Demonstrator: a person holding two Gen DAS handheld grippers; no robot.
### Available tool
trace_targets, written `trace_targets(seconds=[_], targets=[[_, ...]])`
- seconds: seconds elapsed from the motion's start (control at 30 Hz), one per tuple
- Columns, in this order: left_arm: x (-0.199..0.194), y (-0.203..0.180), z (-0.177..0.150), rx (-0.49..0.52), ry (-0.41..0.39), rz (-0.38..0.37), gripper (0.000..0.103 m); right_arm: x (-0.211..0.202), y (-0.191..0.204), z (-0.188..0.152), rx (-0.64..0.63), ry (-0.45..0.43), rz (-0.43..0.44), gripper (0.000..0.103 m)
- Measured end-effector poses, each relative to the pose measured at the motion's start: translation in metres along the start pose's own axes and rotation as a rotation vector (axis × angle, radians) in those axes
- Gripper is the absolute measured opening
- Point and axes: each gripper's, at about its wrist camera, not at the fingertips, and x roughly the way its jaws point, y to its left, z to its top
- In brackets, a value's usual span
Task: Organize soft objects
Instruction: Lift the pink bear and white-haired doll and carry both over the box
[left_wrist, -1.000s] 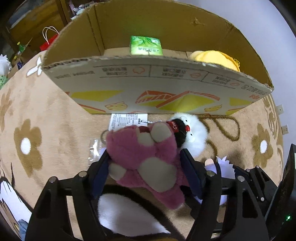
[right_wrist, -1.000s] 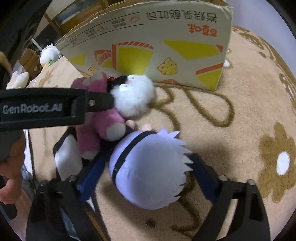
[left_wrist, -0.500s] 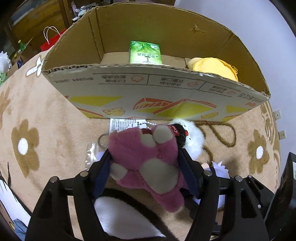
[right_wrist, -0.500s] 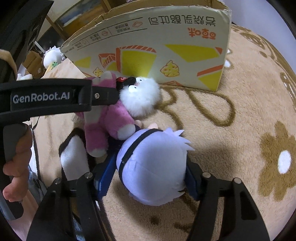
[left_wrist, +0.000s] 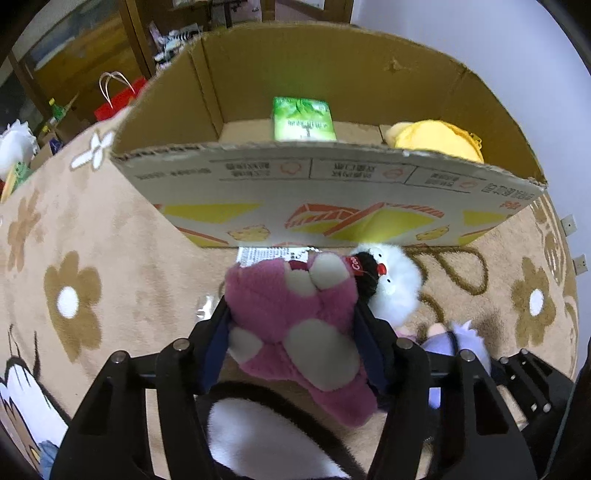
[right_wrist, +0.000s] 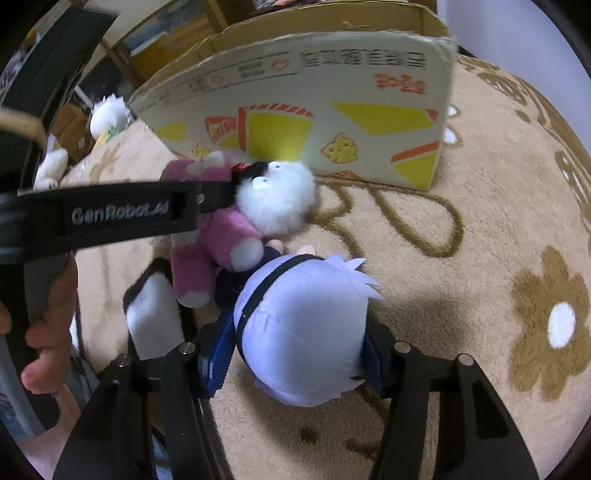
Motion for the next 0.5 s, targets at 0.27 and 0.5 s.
trace_targets(seconds=[0.27,0.5], targets=[[-0.03,0.003,-0.004,0.021,-0.081,0.018,0.06,-0.041,-0.033,0.002,0.12,-0.13,-0.052,0.062],[-0.065,0.001,-0.01,0.035,-0.212,0.015,0.06,-0.088,-0.041,0.002,0.153,-0.313,-0.084,0.062]])
